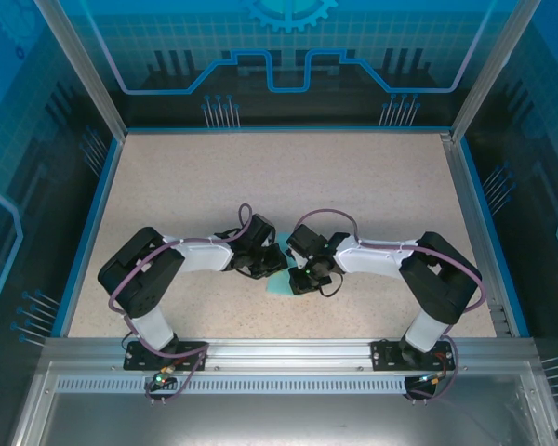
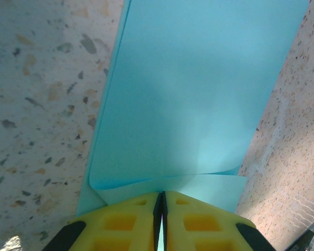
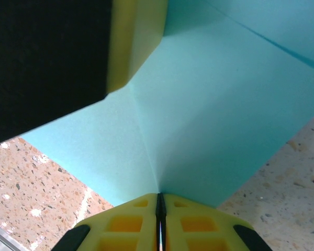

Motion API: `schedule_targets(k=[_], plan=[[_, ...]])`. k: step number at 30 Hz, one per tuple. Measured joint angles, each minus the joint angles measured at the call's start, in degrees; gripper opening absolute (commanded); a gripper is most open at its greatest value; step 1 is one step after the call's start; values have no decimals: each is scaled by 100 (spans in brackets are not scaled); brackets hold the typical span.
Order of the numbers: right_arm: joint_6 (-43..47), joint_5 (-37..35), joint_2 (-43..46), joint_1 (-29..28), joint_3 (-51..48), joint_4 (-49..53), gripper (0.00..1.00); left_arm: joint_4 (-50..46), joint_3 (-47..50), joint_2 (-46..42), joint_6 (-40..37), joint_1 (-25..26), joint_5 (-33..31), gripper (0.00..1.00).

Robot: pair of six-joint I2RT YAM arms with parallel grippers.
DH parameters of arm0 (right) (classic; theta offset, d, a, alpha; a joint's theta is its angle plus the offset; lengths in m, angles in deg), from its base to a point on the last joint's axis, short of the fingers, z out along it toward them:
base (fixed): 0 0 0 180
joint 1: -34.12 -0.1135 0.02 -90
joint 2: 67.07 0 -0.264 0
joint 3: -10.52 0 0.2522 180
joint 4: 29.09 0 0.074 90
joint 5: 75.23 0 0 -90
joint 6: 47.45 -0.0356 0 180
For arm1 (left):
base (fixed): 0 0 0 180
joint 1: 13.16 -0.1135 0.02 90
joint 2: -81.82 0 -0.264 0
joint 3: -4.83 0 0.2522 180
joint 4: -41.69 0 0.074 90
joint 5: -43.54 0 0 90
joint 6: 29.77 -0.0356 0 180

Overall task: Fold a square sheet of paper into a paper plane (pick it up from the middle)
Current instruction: Fold the triangle a second time at the center of the table.

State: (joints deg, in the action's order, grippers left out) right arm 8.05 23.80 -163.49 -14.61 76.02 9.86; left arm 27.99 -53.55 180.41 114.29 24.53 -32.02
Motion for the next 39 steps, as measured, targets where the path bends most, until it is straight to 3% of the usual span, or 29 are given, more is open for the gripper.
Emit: schedule_targets(k=[26, 39], plan=[[2, 116, 247, 7, -481, -470, 11, -4, 0, 0, 0, 4, -7, 13], [0, 144, 619, 39, -667, -17, 9, -4, 0, 0, 2, 9, -11, 13]])
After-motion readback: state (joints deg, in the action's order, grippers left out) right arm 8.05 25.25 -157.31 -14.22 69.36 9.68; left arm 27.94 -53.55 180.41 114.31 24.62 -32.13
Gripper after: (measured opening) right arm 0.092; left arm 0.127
